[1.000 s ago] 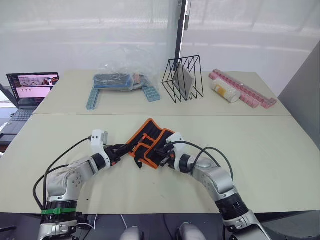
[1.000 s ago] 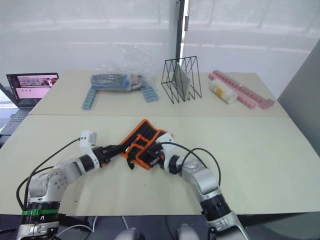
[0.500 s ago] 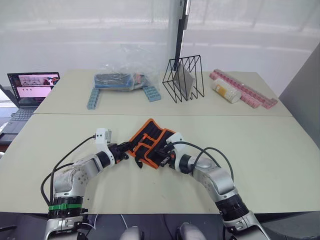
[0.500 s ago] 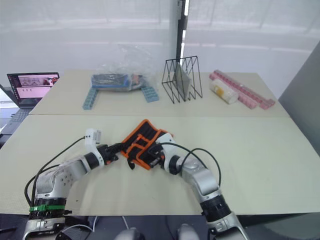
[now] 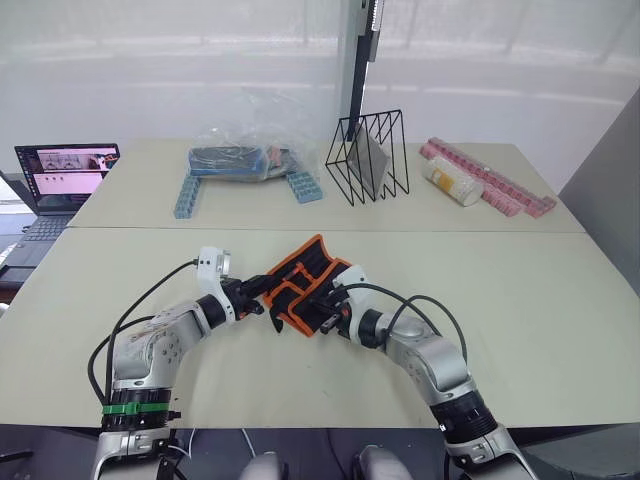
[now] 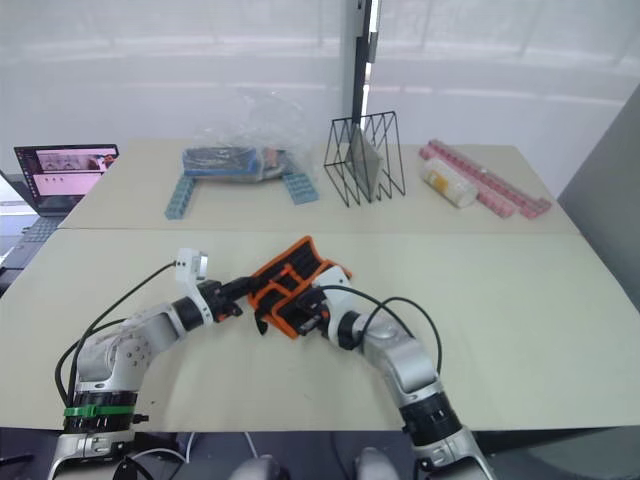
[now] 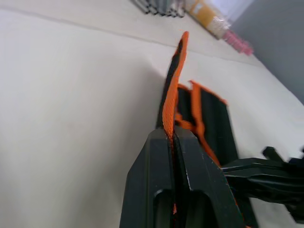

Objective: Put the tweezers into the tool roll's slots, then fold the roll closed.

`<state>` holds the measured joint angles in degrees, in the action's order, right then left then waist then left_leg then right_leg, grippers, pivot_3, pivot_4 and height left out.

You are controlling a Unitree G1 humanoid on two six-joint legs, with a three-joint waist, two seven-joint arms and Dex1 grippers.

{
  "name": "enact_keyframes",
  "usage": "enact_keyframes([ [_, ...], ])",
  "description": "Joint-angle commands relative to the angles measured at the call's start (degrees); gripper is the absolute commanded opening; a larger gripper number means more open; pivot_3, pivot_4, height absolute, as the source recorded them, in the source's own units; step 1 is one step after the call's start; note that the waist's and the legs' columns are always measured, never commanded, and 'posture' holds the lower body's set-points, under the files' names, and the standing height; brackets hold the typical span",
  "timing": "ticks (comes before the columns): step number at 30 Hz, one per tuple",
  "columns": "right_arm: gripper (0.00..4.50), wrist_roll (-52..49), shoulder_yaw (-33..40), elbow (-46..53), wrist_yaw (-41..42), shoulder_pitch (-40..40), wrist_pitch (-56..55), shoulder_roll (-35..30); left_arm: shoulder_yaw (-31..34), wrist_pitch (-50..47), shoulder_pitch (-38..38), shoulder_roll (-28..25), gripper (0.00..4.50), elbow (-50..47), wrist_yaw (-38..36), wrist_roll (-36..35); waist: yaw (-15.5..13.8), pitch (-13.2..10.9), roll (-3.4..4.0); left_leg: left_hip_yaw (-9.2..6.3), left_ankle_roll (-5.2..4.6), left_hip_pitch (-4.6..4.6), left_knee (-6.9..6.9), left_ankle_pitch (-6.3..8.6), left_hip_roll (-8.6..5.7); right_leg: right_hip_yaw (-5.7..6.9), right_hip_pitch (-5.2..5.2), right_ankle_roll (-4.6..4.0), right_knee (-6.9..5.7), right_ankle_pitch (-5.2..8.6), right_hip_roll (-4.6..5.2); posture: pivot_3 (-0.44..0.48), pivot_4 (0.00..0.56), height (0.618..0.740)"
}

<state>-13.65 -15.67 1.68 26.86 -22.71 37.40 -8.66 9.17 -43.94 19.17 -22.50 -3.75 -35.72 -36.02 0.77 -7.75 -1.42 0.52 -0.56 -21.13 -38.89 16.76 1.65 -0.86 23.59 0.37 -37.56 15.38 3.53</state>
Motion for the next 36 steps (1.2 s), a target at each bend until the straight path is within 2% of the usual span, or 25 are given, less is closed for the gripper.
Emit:
enact_keyframes([
  [1, 0.00, 1.80, -1.06, -2.35, -0.99, 1.42, 3.02, -0.62, -3.04, 1.01, -0.54, -1.09, 0.02, -5.36, -3.18, -0.24, 0.01, 0.00, 0.00, 0.00, 0.01, 0.00, 0.00, 0.00, 0.00, 0.00, 0.00, 0.00, 0.00, 0.00, 0.00, 0.000, 0.150, 0.725],
  [9, 0.00, 1.91, -0.88, -1.44, -1.14, 2.19, 3.63, -0.82, -11.35, 3.50, -0.11, 0.01, 0.02, -4.36, -4.83, 4.43, -0.06, 0.00, 0.00, 0.00, 0.00, 0.00, 0.00, 0.00, -0.01, 0.02, -0.02, 0.00, 0.02, 0.00, -0.03, 0.000, 0.150, 0.725],
  [16, 0.00, 1.93, -0.54, -0.51, -1.51, 2.85, 4.17, -0.77, -18.54, 6.37, 0.22, 1.04, 0.02, 2.94, -4.98, 11.99, -0.43, 0.00, 0.02, -0.06, 0.00, 0.14, -0.01, -0.01, -0.04, 0.09, -0.28, 0.01, 0.14, 0.00, -0.04, 0.000, 0.150, 0.725],
  [25, 0.00, 1.45, 3.38, 0.29, -3.21, 2.44, 4.97, -0.59, -22.29, 8.52, -0.82, 2.47, 0.02, 4.20, -7.43, 15.48, -1.20, 0.02, 0.05, -0.16, -0.01, 0.80, 0.06, 0.00, -0.05, 0.17, -1.15, 0.09, 0.56, -0.02, -0.05, 0.000, 0.150, 0.725],
  [33, 0.00, 1.32, 5.81, -0.18, -4.06, 1.45, 3.98, -0.45, -24.39, 9.67, -1.97, 2.89, 0.02, 2.60, -9.00, 17.44, -1.33, 0.02, 0.05, -0.18, -0.01, 0.83, 0.05, 0.00, -0.05, 0.17, -1.23, 0.10, 0.59, -0.02, -0.02, 0.000, 0.150, 0.725],
  [36, 0.00, -0.63, 6.08, 1.58, -2.06, 1.67, 3.27, -0.42, -24.41, 9.61, -2.35, 3.24, 0.02, 3.40, -8.33, 18.32, -1.41, 0.02, 0.05, -0.20, -0.01, 0.84, 0.05, 0.00, -0.06, 0.17, -1.25, 0.11, 0.61, -0.02, -0.01, 0.000, 0.150, 0.725],
])
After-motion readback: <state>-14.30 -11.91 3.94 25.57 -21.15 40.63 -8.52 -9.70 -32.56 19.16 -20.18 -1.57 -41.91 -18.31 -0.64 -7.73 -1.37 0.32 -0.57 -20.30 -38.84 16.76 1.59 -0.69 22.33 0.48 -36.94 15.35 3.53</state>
